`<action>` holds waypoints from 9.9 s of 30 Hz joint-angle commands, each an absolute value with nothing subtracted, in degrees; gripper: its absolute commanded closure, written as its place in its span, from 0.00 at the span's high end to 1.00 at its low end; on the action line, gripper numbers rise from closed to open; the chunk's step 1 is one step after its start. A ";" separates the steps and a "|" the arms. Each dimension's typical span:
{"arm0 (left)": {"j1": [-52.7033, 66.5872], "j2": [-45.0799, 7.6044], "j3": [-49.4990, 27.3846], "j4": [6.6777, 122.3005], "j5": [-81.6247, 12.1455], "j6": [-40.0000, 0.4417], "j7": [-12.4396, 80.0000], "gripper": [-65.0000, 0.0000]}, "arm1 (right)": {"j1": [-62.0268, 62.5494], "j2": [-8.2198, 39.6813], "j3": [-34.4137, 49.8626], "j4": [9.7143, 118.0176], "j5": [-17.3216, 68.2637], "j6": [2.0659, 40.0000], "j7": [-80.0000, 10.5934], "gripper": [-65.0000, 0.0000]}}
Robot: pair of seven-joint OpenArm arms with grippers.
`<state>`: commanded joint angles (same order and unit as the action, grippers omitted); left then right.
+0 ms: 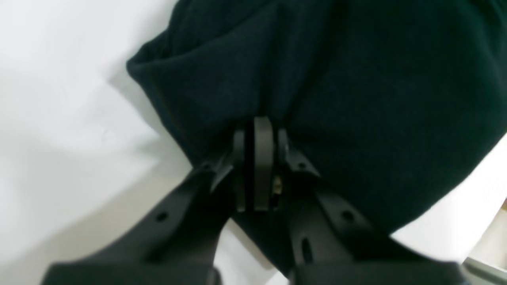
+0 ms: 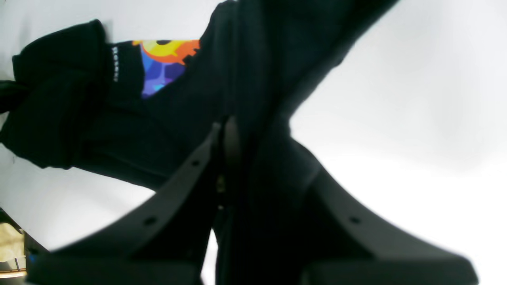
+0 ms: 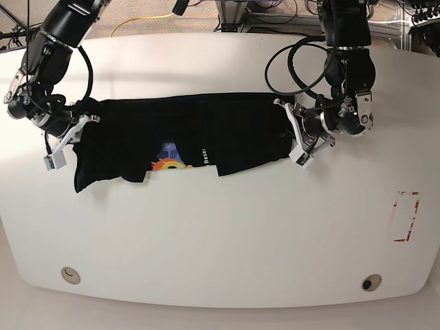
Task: Fold the T-shirt properly
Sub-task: 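Fold the shirt end with the right gripper toward the left gripper, then press and gather the folded bundle with both grippers, then grasp the bundle with both grippers and lift it, then carry the folded shirt bundle with both grippers toward the red-marked area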
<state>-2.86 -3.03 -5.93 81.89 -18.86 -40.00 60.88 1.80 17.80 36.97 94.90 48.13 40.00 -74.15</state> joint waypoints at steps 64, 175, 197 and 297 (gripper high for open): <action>-2.86 1.10 -6.11 78.81 -18.24 -40.00 56.04 0.25 | 5.76 0.40 -1.71 95.96 49.36 40.00 -60.70 0.92; 7.52 -6.81 -4.09 111.78 -14.55 -40.00 56.13 0.22 | 4.62 6.37 -0.48 103.96 28.18 40.00 -58.86 0.34; -0.40 -8.48 -1.63 96.22 -8.92 -40.00 55.96 0.22 | 4.35 8.04 -3.82 84.44 18.07 40.00 -42.07 0.32; 6.02 -9.19 -8.66 109.85 -13.23 -40.00 52.18 0.22 | 2.77 8.92 -15.52 83.82 18.07 40.00 -32.75 0.27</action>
